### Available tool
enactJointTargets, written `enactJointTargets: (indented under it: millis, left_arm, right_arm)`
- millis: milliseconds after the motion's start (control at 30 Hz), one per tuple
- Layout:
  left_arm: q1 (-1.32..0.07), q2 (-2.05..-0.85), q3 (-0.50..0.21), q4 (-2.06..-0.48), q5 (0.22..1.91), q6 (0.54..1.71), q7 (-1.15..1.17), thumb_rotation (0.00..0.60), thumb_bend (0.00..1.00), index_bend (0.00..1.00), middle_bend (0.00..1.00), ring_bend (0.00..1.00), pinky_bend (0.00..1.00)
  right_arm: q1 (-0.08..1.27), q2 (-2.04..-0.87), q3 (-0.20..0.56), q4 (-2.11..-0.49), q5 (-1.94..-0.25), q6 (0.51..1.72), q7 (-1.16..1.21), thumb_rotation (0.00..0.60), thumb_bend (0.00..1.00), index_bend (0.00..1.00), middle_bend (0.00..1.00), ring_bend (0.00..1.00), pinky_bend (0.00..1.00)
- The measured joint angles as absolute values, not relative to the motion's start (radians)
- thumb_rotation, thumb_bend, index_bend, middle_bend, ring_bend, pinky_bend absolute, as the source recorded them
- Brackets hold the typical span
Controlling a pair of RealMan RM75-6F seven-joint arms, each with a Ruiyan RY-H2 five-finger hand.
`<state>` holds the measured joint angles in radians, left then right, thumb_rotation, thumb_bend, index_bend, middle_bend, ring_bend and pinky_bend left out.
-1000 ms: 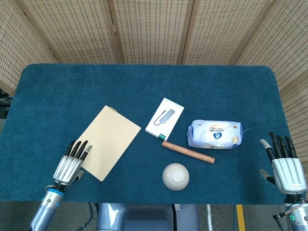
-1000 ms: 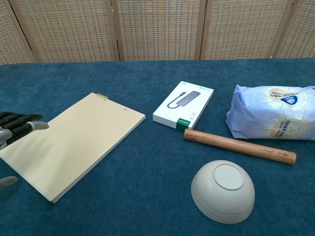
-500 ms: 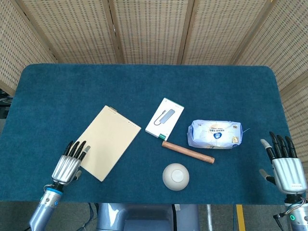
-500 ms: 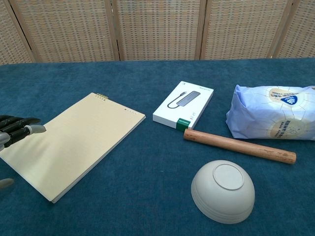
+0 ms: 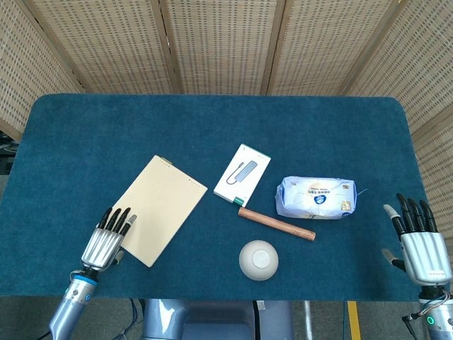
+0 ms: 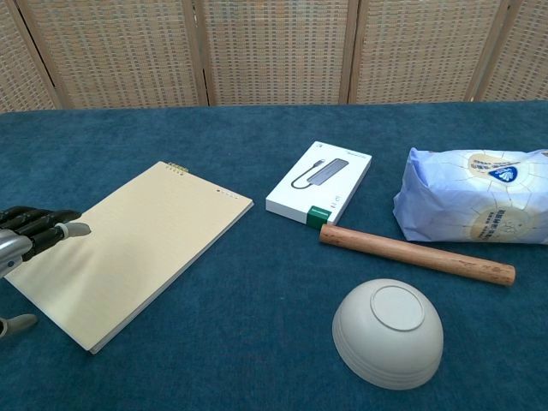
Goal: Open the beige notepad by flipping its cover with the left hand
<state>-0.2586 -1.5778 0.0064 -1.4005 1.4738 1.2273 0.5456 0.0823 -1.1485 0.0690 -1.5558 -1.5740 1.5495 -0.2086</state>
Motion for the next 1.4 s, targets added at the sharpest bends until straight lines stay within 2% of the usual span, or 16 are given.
enactJointTargets:
  millis: [900, 1400]
  left_arm:
    - [-0.277, -1.621, -0.002, -1.357, 1.430, 1.214, 0.553, 0.600, 0.27, 0.04, 0.00, 0.00, 0.00]
    - [-0.281, -1.667, -0.007, -1.298, 1.454, 1.256, 0.511, 0.600, 0.30, 0.06, 0.00, 0.00, 0.00]
  right_arm:
    - [0.082, -1.147, 0.069, -1.559, -1.574, 1.549, -0.202, 0.600, 0.10, 0.14, 0.00, 0.00, 0.00]
    - [0.081, -1.147, 0.068, -1.559, -1.574, 1.549, -0.203, 0.600, 0.10, 0.14, 0.00, 0.00, 0.00]
